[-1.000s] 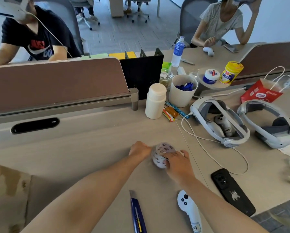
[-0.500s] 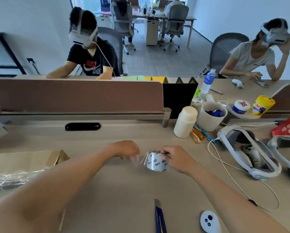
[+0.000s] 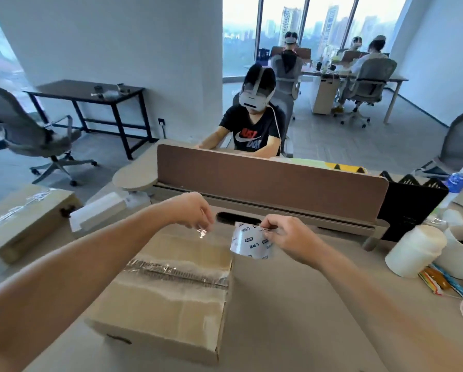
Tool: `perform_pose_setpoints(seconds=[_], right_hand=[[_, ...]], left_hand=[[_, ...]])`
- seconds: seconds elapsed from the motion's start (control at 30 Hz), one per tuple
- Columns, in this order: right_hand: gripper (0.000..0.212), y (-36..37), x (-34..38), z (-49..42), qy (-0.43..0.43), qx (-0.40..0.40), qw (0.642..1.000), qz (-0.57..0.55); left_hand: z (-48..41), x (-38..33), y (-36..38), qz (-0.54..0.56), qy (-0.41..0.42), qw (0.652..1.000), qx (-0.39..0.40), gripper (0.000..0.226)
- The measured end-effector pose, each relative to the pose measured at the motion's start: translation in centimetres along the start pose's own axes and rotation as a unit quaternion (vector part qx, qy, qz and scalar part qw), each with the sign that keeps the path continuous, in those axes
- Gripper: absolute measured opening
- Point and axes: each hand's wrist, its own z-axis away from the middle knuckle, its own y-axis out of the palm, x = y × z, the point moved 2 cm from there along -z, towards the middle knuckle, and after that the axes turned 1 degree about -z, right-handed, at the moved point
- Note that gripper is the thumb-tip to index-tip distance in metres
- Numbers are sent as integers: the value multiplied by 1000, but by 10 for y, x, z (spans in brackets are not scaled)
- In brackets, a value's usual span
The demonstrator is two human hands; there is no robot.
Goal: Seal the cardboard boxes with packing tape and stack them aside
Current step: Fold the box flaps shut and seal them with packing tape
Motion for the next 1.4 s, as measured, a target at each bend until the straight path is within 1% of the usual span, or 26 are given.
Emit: perform_pose_setpoints(seconds=[0.1,0.2,0.27,0.37,0.47,0.5,0.53,0.6,0.63,0.67,0.7,0.8,0.83,0.93,1.0,1.1,1.17,1.27,1.33,1.4], right_hand=[[9,38,36,-21,-15,15,996,-86],[12,79,60,-37,-16,23,986,-163],[11,107,70,-45,-9,30,982,-184],[11,144,83,-50,9,33,979,-202],[12,174,97,-53,22,42,980,-196],[18,181,101,-52,27,55,980,-187],[31,189,103,-51,28,75,982,-169],[67,205,104,-52,8,113,990,-79],[78,214,103,-53,-15,117,992,-35],[82,222,101,-55,-37,108,993,-17],[80,228,99,-56,-49,88,994,-29],[65,239,92,-59,-49,15,995,-87],[62,242,90,-60,-49,4,994,-95],[58,248,93,-64,-59,-1,989,-134],[64,250,99,-69,-74,5,987,-145],[73,250,102,-78,-93,16,991,-91],[73,247,102,-83,-103,18,993,-57],[72,239,107,-89,-111,35,993,-5],[71,234,109,-90,-106,49,992,53],[73,228,109,-89,-101,59,985,124]], left_hand=[[25,57,-25,49,-13,999,3,5],[45,112,-35,145,-46,988,21,4],[57,146,-33,232,-71,970,30,8],[68,187,-23,362,-109,925,43,15],[78,219,-14,433,-140,890,35,19],[80,226,-11,447,-146,882,27,19],[82,233,-7,457,-150,876,17,20],[86,246,0,468,-156,870,-5,18],[87,251,3,470,-159,868,-14,17],[87,256,7,470,-162,867,-25,15],[87,259,10,470,-166,866,-36,13],[87,269,19,485,-186,851,-77,10],[88,273,21,491,-195,845,-88,10],[90,281,28,523,-216,818,-104,12],[91,285,31,547,-221,800,-114,12],[93,289,30,554,-224,792,-130,8],[95,290,27,548,-223,795,-134,6],[96,287,32,541,-222,804,-112,7],[95,289,38,538,-225,805,-112,9],[96,297,36,548,-227,795,-127,11]])
